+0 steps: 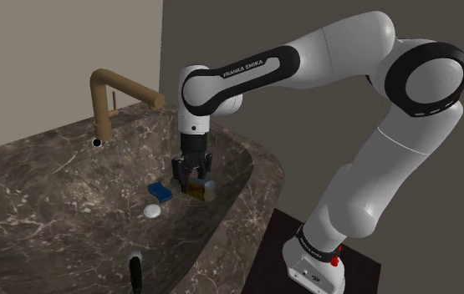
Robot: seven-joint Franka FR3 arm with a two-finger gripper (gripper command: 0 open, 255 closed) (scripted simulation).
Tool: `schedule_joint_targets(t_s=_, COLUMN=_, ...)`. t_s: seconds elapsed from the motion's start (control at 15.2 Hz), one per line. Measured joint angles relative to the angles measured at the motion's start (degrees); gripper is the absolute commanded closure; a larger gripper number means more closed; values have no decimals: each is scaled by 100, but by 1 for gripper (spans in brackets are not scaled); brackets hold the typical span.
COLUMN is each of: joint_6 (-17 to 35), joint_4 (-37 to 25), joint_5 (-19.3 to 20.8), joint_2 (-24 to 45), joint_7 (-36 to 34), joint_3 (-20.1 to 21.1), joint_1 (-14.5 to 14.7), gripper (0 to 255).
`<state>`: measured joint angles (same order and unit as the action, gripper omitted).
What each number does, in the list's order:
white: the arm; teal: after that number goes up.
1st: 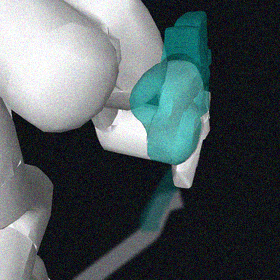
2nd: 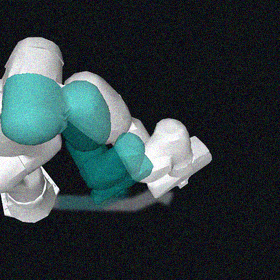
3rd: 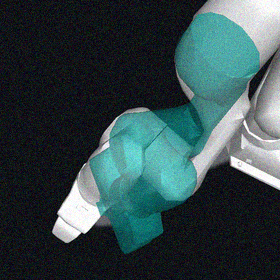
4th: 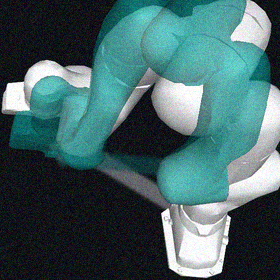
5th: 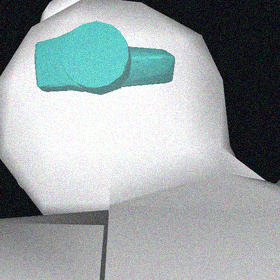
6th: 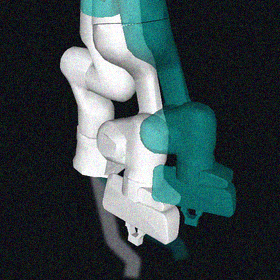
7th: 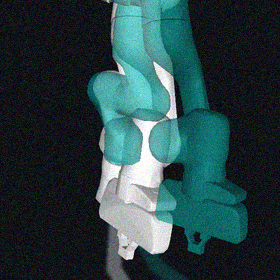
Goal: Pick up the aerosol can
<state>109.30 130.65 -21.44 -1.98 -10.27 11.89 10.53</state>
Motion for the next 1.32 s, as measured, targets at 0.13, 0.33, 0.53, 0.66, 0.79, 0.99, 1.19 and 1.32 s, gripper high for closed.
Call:
schedule_joint_targets(t_s=0.13, joint_6=1, joint_4=0, joint_5=0, joint_2=0, joint_7=0, joint_3=0, joint_1=0, gripper=255)
schedule_joint_targets(t_s=0.33, joint_6=-20, joint_4=-9, joint_5=1, joint_2=-13, joint_7=-4, joint_3=-1, joint_1=0, gripper=255)
schedule_joint_targets(t_s=0.53, joint_6=-185, joint_4=-61, joint_5=5, joint_2=-129, joint_7=-37, joint_3=-11, joint_1=-9, gripper=255)
schedule_joint_targets(t_s=0.66, joint_6=-342, joint_4=-157, joint_5=17, joint_2=-195, joint_7=-75, joint_3=-21, joint_1=-16, gripper=255)
schedule_joint_targets(t_s=0.79, joint_6=-479, joint_4=-258, joint_5=27, joint_2=-238, joint_7=-116, joint_3=-27, joint_1=-20, gripper=255)
schedule_joint_targets(t_s=0.99, joint_6=-719, joint_4=-363, joint_5=32, joint_2=-378, joint_7=-169, joint_3=-44, joint_1=-31, gripper=255)
schedule_joint_targets(t_s=1.19, joint_6=-930, joint_4=-501, joint_5=39, joint_2=-460, joint_7=-229, joint_3=-53, joint_1=-34, gripper=255)
schedule_joint_targets(t_s=1.32, joint_6=-1064, joint_4=-593, joint_5=46, joint_2=-505, joint_7=-260, joint_3=-63, joint_1=-41, gripper=255)
